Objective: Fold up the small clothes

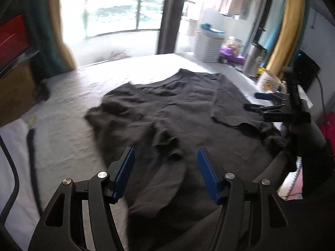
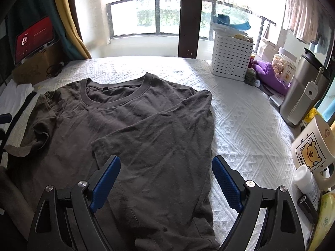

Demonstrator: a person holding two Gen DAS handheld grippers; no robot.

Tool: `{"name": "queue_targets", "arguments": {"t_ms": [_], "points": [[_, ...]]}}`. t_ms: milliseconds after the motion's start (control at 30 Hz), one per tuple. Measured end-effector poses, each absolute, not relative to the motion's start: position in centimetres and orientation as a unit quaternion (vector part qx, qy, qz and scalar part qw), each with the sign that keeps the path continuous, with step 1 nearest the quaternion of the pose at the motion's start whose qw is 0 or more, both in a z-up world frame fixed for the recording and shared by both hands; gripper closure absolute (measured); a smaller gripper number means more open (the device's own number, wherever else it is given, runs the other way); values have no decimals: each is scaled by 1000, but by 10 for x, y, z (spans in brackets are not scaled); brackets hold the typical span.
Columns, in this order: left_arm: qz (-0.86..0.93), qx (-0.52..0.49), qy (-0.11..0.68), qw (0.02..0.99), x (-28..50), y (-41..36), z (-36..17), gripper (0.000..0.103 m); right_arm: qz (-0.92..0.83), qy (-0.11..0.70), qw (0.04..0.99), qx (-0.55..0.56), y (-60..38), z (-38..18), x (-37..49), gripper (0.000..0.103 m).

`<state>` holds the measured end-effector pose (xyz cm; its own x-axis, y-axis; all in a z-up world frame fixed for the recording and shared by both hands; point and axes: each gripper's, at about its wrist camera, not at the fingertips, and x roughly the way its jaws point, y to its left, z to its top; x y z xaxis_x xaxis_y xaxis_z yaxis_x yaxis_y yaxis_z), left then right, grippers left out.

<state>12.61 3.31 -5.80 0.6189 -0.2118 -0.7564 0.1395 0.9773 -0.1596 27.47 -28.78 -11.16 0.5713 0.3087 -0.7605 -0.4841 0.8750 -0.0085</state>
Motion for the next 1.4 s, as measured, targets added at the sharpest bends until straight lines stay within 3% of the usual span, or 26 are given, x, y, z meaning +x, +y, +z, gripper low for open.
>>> {"name": "queue_targets", "arguments": {"t_ms": [433, 500, 533, 567, 733, 900, 1000, 1033, 1067, 1100, 1133, 1400], "points": [[-99, -4, 476, 874, 99, 32, -102, 41, 228, 398, 881, -118, -276, -107, 260, 13], [-78, 4, 455, 887, 96, 32, -99, 50, 230, 396, 881, -121, -273, -106, 257, 13], [-75, 9, 441, 894, 94, 32, -94, 71, 230, 395, 881, -122, -272, -105, 255, 13], [-79, 10, 432, 898, 93, 31, -89, 82, 231, 394, 881, -122, -272, -105, 253, 13], [-121, 17, 416, 901, 94, 17, -81, 91, 226, 395, 883, -119, -275, -105, 249, 13], [-124, 5, 438, 891, 96, 20, -89, 91, 223, 394, 884, -119, -278, -104, 246, 13], [-108, 4, 447, 888, 95, 27, -91, 88, 218, 396, 884, -117, -282, -105, 247, 13], [-98, 9, 451, 887, 95, 30, -92, 72, 217, 397, 884, -117, -282, -105, 248, 13], [-90, 13, 452, 887, 94, 32, -92, 47, 217, 397, 884, -116, -282, -106, 248, 13], [-84, 16, 449, 889, 91, 34, -92, 39, 217, 397, 884, -117, -282, -106, 248, 13], [-83, 17, 444, 892, 88, 36, -90, 35, 219, 396, 884, -117, -282, -106, 249, 13], [-95, 77, 448, 886, 84, 17, -102, 35, 233, 398, 879, -121, -271, -109, 251, 13]]}}
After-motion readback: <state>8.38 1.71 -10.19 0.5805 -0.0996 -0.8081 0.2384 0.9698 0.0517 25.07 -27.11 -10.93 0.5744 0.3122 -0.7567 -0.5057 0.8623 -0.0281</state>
